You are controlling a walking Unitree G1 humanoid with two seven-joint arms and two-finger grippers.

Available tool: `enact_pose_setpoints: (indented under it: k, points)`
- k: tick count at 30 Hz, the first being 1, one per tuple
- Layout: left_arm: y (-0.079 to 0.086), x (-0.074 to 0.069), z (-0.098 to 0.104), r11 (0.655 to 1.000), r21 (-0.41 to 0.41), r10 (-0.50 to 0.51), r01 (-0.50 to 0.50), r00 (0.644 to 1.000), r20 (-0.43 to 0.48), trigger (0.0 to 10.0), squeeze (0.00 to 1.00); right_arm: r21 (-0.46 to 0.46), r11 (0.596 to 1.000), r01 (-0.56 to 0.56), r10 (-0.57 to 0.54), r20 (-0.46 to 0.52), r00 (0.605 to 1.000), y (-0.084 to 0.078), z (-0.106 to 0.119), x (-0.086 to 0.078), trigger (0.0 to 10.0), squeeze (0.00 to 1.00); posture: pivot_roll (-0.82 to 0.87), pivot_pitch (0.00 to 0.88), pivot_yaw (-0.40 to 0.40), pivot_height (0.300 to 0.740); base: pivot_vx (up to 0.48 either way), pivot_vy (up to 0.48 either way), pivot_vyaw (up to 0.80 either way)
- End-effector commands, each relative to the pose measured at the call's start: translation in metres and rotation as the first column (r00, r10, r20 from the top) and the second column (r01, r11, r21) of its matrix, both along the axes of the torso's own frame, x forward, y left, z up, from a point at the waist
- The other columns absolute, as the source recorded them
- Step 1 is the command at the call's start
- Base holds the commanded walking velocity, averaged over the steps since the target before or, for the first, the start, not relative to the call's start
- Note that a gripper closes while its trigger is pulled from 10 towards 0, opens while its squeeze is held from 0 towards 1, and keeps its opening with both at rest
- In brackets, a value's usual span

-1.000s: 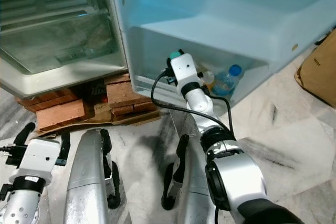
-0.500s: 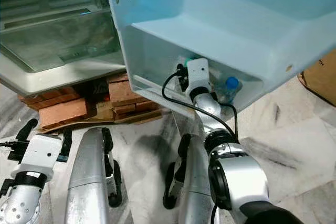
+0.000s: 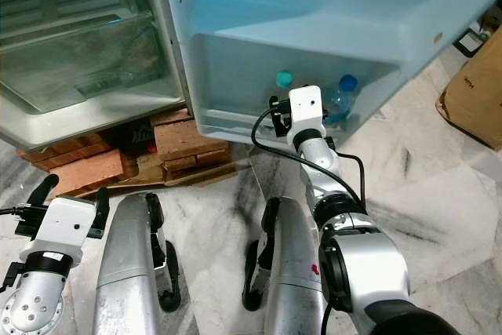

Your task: Restocking fridge

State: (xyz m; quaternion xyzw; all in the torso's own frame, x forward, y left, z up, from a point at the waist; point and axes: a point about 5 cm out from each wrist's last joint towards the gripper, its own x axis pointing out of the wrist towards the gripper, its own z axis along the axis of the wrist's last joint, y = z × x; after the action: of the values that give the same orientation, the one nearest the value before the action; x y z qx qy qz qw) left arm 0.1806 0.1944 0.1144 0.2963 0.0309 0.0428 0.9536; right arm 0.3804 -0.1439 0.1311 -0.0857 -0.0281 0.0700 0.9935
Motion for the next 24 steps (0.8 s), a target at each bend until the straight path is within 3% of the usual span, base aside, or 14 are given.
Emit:
enact_pose_setpoints:
  k: [1,24]
  points:
    - [-0.0004,-0.0041,-0.007,1.0,0.004,-0.001,0.001,0.999,-0.039,10.0,0.0,-0.006,1.0,0.018,-0.018,-0.034,0.999,-0.0054,-0.0095,-0.0035,10.0,1.0,0.29,0.335,-0.098,0.532,0.0,0.0,0.0]
    - [-0.0004,-0.0041,-0.007,1.0,0.004,-0.001,0.001,0.999,-0.039,10.0,0.0,-0.006,1.0,0.018,-0.018,-0.034,0.999,-0.0054,-0.0095,-0.0035,10.0,1.0,0.29,0.335,-0.098,0.532,0.0,0.0,0.0]
